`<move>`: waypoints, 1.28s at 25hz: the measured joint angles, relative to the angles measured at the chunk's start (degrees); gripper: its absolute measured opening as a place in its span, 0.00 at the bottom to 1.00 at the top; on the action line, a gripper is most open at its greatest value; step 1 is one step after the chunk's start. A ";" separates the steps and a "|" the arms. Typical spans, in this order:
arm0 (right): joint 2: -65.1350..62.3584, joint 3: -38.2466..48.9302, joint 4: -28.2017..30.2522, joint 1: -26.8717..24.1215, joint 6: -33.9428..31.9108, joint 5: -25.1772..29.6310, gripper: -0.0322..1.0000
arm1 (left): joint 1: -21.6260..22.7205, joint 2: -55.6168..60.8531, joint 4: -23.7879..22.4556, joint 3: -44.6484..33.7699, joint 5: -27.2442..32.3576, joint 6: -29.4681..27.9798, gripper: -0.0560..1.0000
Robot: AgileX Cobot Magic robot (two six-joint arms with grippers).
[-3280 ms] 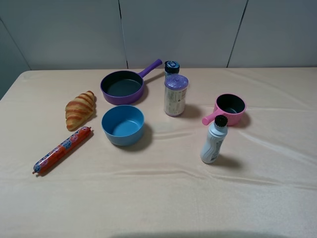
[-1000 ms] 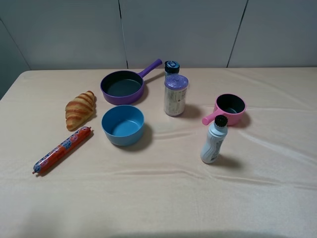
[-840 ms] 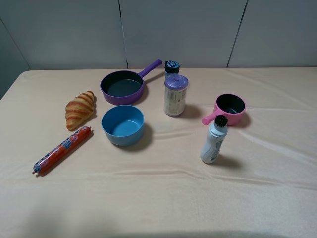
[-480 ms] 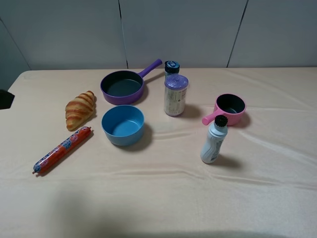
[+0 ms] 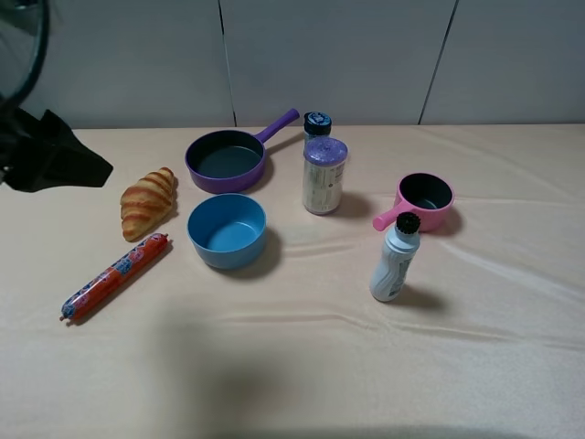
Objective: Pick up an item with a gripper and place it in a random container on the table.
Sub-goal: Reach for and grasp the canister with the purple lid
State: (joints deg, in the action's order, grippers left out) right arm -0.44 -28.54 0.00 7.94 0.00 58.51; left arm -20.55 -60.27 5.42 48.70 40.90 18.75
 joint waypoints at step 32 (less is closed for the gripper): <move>0.00 0.00 0.00 0.00 0.00 0.00 0.70 | -15.13 -34.21 0.36 28.51 -4.33 0.43 0.99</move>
State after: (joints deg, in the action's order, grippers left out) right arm -0.44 -28.54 0.00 7.94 0.00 58.51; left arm -35.68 -94.48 5.78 77.21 36.58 19.17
